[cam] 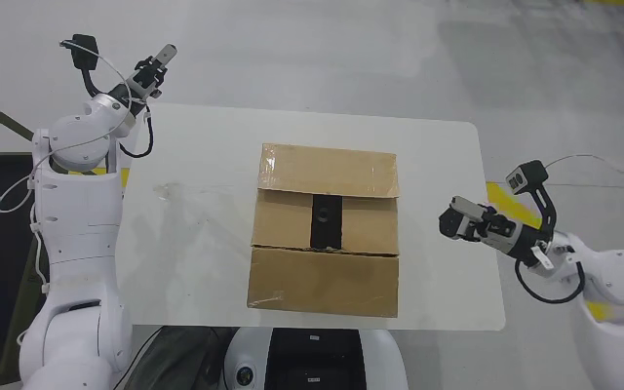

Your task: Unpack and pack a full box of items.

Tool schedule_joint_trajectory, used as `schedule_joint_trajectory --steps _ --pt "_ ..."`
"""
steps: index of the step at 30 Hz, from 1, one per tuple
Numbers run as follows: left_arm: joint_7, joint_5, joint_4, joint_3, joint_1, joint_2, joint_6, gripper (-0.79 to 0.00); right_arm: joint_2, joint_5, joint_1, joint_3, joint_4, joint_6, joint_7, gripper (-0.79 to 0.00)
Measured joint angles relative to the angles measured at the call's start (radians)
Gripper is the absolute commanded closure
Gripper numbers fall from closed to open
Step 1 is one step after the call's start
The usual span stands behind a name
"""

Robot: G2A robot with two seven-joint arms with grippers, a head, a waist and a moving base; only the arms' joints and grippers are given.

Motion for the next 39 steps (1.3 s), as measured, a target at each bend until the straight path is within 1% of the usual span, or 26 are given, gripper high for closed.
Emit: schedule_joint_trajectory --steps 5,30,32,35,39 --pt "0.0 0.0 0.0 0.0 0.0 0.0 0.0 -0.785 0.001 0.025 0.016 -0.001 0.029 0.009 0.017 -0.785" --pt "-0.005 -0.01 -0.007 0.006 0.005 -0.001 -0.007 -0.785 0.001 0.024 0.016 -0.001 0.029 0.008 0.016 -0.785" --pt "-0.046 -0.071 -0.023 0.021 0.012 -0.004 -0.031 -0.785 0.001 0.024 0.016 -0.001 0.029 0.008 0.016 -0.785" --pt "-0.1 -0.122 -0.032 0.033 -0.004 -0.002 -0.075 -0.785 0.001 0.024 0.016 -0.001 0.029 0.008 0.016 -0.785" --pt "-0.208 -0.234 -0.013 0.058 -0.032 -0.002 -0.142 -0.785 0.001 0.024 0.016 -0.001 0.029 0.008 0.016 -0.785"
